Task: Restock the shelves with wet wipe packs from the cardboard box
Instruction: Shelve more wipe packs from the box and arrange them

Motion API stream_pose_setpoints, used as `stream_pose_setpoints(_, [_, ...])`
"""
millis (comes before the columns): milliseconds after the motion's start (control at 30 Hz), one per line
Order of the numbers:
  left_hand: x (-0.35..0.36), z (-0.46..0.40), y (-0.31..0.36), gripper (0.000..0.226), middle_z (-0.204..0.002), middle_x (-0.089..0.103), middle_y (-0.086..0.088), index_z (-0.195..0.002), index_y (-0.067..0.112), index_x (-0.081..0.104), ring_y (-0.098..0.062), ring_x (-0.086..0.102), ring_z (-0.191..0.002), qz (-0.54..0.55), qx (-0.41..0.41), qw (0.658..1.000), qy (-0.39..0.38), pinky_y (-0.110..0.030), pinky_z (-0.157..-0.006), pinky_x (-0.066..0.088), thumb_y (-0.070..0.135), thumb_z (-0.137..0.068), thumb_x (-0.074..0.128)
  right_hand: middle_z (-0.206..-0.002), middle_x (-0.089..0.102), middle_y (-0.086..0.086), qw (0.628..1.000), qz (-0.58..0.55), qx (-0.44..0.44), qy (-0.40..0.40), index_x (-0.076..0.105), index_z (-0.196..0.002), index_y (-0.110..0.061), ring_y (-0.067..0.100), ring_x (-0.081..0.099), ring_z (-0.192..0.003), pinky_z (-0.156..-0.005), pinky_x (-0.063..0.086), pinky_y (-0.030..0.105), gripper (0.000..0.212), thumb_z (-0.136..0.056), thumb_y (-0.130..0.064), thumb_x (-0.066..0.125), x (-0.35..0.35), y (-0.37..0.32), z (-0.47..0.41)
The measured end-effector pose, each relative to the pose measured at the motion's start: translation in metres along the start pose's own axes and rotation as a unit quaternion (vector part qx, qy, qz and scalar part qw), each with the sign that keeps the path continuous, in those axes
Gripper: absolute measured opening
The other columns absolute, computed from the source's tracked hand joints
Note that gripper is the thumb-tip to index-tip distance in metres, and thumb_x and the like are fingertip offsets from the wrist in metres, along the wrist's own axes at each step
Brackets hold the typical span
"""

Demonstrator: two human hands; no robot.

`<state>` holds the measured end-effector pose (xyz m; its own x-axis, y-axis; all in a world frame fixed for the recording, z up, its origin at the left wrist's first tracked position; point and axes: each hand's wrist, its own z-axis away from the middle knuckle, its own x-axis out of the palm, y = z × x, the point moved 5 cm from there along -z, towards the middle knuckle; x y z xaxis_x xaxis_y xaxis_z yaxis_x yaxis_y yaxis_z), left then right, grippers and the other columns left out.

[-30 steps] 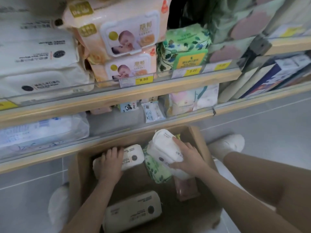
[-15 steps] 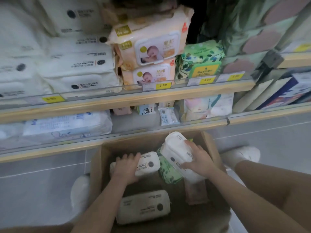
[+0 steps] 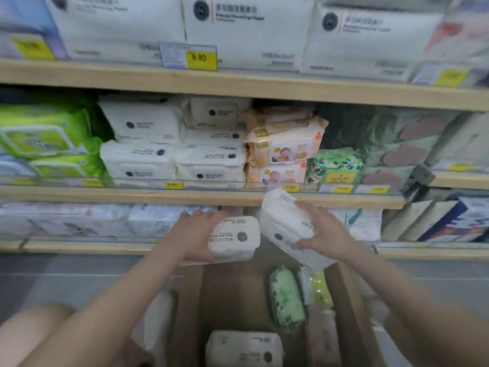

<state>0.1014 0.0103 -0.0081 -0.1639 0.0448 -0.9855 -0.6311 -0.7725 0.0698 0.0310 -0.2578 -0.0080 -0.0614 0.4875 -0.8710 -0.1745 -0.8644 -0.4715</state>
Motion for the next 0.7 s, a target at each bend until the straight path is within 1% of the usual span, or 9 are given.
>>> stream_pose_setpoints(67, [-0.018,0.01,-0.032,0.106,-0.136,0.046,0.006,-0.141,0.037,0.022,-0.022,0.043,-0.121,0.006,-0.029,0.999,0.024,-0.04,-0.095,0.033,0.078,-0.044,0.035,-0.141,0.041,0.004,0.999,0.007,-0.046,0.015,0.025,-0.144,-0.039,0.027,0.039,-0.127,-0.1,0.038,0.043,0.101,-0.061,-0.042,0.082,-0.013,-0.034,-0.014])
stream_pose_setpoints(100, [-0.026,0.015,-0.049,0.105,-0.137,0.046,0.005,-0.141,0.036,0.023,-0.023,0.042,-0.121,0.005,-0.048,0.998,0.035,-0.04,-0.095,0.034,0.075,-0.044,0.041,-0.143,0.04,0.003,0.998,0.012,-0.066,0.021,0.025,-0.144,-0.038,0.026,0.038,-0.129,-0.102,0.037,0.042,0.101,-0.061,-0.041,0.082,-0.018,-0.052,-0.022])
stream_pose_setpoints(167, [-0.04,0.024,-0.081,0.103,-0.137,0.045,0.001,-0.14,0.035,0.024,-0.024,0.043,-0.122,0.011,-0.09,0.995,0.05,-0.041,-0.093,0.038,0.064,-0.048,0.059,-0.144,0.038,0.002,0.994,0.019,-0.099,0.029,0.025,-0.144,-0.037,0.025,0.037,-0.129,-0.101,0.037,0.04,0.101,-0.062,-0.04,0.083,-0.026,-0.092,-0.041])
stream_pose_setpoints(233, [-0.053,0.032,-0.109,0.1,-0.13,0.051,-0.003,-0.138,0.034,0.028,-0.025,0.047,-0.117,0.025,-0.123,0.99,0.066,-0.039,-0.088,0.043,0.05,-0.05,0.073,-0.142,0.039,0.003,0.991,0.013,-0.125,0.042,0.026,-0.144,-0.038,0.025,0.038,-0.127,-0.1,0.038,0.039,0.102,-0.06,-0.04,0.083,-0.029,-0.131,-0.063])
stream_pose_setpoints(267, [-0.058,0.037,-0.121,0.098,-0.125,0.054,-0.004,-0.136,0.034,0.031,-0.027,0.05,-0.112,0.034,-0.138,0.987,0.077,-0.038,-0.084,0.045,0.044,-0.05,0.077,-0.14,0.04,0.005,0.989,0.01,-0.136,0.048,0.027,-0.143,-0.038,0.026,0.04,-0.125,-0.099,0.039,0.039,0.102,-0.059,-0.041,0.083,-0.029,-0.15,-0.074])
stream_pose_setpoints(367, [-0.065,0.049,-0.159,0.096,-0.121,0.057,-0.004,-0.131,0.031,0.034,-0.028,0.052,-0.106,0.058,-0.18,0.975,0.117,-0.038,-0.079,0.046,0.041,-0.048,0.08,-0.132,0.046,0.009,0.982,0.028,-0.171,0.069,0.027,-0.143,-0.039,0.029,0.045,-0.117,-0.097,0.041,0.043,0.101,-0.059,-0.042,0.082,-0.029,-0.201,-0.102])
stream_pose_setpoints(500, [-0.064,0.055,-0.191,0.094,-0.115,0.056,-0.004,-0.131,0.03,0.034,-0.027,0.051,-0.105,0.065,-0.22,0.964,0.137,-0.039,-0.082,0.045,0.042,-0.05,0.081,-0.128,0.047,0.01,0.974,0.06,-0.198,0.087,0.028,-0.142,-0.041,0.031,0.044,-0.12,-0.099,0.04,0.041,0.098,-0.06,-0.039,0.082,-0.034,-0.246,-0.14])
stream_pose_setpoints(600, [-0.058,0.052,-0.204,0.095,-0.118,0.055,-0.002,-0.131,0.031,0.033,-0.025,0.05,-0.107,0.063,-0.226,0.964,0.127,-0.038,-0.081,0.045,0.044,-0.05,0.08,-0.136,0.049,0.008,0.966,0.122,-0.211,0.086,0.027,-0.144,-0.04,0.029,0.045,-0.125,-0.097,0.041,0.037,0.096,-0.065,-0.035,0.08,-0.039,-0.264,-0.171])
stream_pose_setpoints(700, [-0.053,0.046,-0.215,0.095,-0.12,0.055,0.0,-0.13,0.032,0.033,-0.025,0.05,-0.107,0.074,-0.225,0.964,0.119,-0.038,-0.08,0.045,0.045,-0.048,0.08,-0.146,0.042,0.001,0.964,0.142,-0.222,0.041,0.024,-0.146,-0.036,0.024,0.043,-0.129,-0.096,0.04,0.031,0.095,-0.07,-0.023,0.079,-0.043,-0.264,-0.196])
